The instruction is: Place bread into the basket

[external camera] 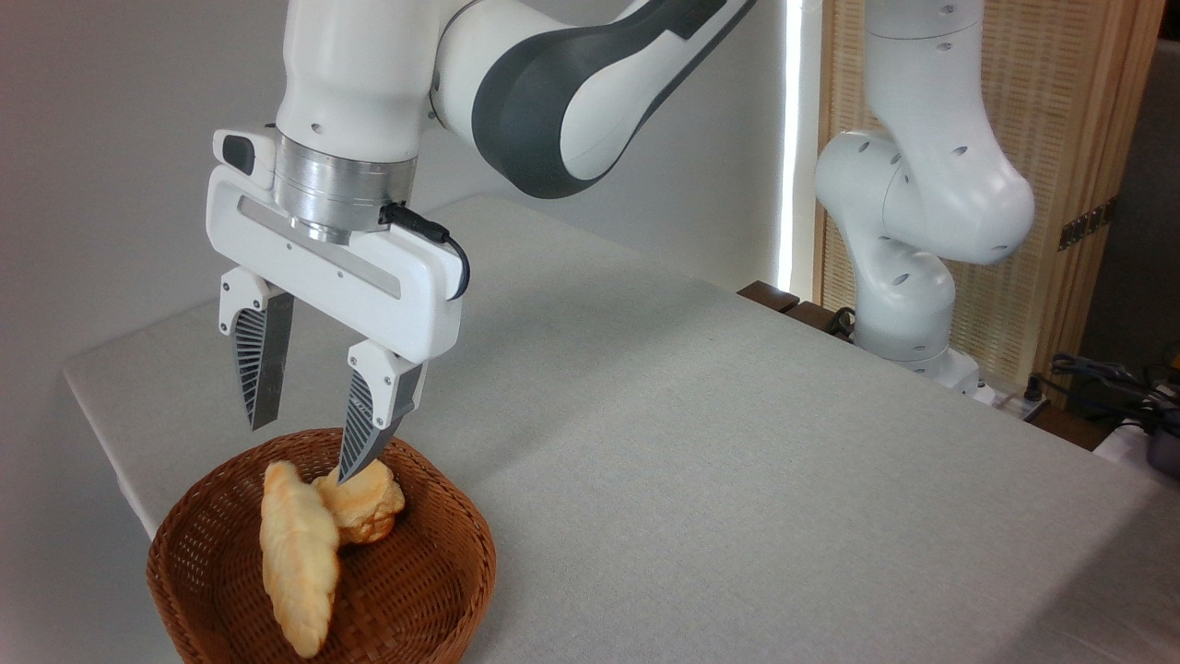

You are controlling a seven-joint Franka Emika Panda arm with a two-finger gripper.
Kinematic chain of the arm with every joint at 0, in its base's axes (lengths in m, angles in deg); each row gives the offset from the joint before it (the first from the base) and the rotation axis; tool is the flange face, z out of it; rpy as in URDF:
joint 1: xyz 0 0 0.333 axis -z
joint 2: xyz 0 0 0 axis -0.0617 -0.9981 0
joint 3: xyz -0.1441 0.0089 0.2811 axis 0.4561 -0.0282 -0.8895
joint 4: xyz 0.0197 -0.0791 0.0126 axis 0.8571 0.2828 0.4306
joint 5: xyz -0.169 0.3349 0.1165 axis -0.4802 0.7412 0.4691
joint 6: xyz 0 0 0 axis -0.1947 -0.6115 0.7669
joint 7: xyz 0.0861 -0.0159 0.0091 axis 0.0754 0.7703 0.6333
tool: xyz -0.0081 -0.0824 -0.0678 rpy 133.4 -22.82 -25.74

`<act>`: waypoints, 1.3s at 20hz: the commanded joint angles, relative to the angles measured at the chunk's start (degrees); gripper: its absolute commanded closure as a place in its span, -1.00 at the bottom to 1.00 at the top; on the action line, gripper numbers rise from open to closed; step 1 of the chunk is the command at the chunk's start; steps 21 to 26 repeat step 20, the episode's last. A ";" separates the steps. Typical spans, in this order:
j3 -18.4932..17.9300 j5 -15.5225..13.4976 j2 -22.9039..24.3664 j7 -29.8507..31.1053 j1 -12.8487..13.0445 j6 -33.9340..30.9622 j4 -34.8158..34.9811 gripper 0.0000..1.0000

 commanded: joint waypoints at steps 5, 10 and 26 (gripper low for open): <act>-0.11 3.61 2.77 -0.95 0.18 -6.79 -0.44 -1.00; 0.68 5.46 2.77 -10.78 0.70 -21.19 -0.44 -1.00; 0.24 8.19 3.83 -19.59 0.70 -28.43 -0.44 -1.00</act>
